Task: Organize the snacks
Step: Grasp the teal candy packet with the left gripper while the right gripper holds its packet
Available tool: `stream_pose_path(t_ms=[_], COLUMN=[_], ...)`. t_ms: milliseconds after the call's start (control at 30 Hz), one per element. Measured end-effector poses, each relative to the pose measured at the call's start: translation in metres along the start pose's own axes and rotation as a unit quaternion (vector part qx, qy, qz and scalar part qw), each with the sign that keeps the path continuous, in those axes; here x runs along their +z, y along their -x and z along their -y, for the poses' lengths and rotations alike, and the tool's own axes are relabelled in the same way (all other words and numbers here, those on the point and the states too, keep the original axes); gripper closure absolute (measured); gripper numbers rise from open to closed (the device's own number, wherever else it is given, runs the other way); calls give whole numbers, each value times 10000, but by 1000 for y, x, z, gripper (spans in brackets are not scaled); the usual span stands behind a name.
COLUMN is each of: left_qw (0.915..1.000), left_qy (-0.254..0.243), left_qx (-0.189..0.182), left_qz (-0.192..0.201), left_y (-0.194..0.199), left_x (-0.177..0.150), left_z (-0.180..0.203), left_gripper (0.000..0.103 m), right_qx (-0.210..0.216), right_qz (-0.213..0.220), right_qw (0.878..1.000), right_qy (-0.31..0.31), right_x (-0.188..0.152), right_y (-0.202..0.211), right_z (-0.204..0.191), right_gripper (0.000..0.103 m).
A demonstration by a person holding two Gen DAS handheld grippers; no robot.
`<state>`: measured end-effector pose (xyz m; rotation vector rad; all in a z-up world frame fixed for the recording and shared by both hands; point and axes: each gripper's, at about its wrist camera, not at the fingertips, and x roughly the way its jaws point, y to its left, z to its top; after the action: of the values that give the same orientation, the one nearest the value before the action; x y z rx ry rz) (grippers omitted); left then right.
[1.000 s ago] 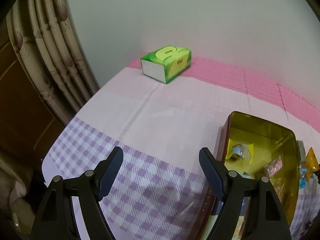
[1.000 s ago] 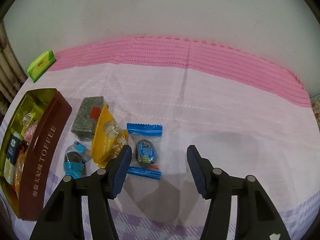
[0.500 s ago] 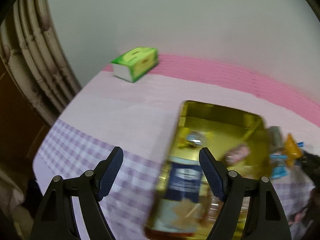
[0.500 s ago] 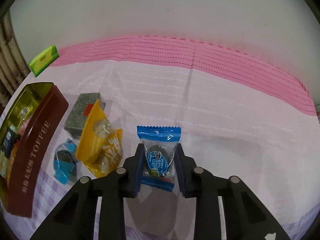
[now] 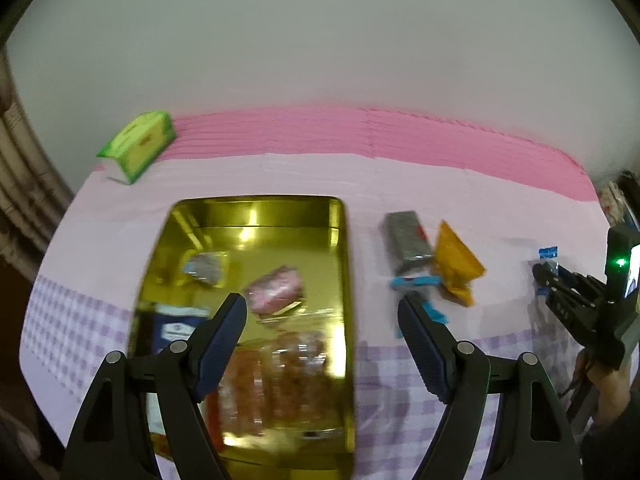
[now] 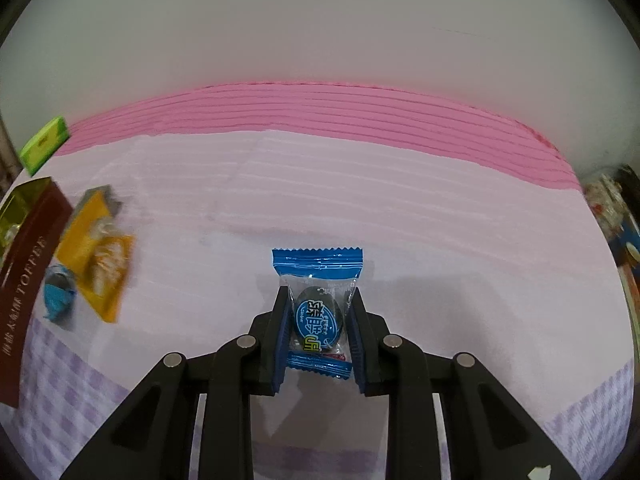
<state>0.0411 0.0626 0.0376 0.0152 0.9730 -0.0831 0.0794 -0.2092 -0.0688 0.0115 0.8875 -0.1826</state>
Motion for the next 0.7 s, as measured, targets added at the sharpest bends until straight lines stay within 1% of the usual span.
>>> stream_pose_path(t_ms=[100, 233, 300, 400, 500, 633, 700], left_qw=[9999, 9991, 9985, 9976, 9967, 9939, 9929], left_qy=[-20, 21, 8, -80, -165, -76, -89], left_qx=[-62, -262, -346, -394, -417, -426, -370], left_qz=[-78, -320, -416, -572, -683, -1016, -1124], left_y=[-6, -16, -20, -29, -38, -55, -63], left_x=[1, 2, 2, 5, 7, 10, 11], left_z=[11, 25, 31, 45, 58, 65, 68], left_gripper=[25, 26, 34, 42, 45, 49, 55], right_qx=[-21, -20, 16, 55, 67, 85, 90], right_qz=[89, 91, 91, 95, 96, 99, 101], right_qw=[9998, 9998, 9998, 9997, 9996, 9996, 9996], right_qy=[-166, -181, -201, -235, -246, -261, -263], right_x=[-5, -4, -4, -6, -6, -6, -6], right_y=[2, 1, 1, 0, 0, 0, 0], right_z=[11, 10, 9, 16, 18, 20, 20], right_gripper=[79, 79, 79, 78, 78, 78, 78])
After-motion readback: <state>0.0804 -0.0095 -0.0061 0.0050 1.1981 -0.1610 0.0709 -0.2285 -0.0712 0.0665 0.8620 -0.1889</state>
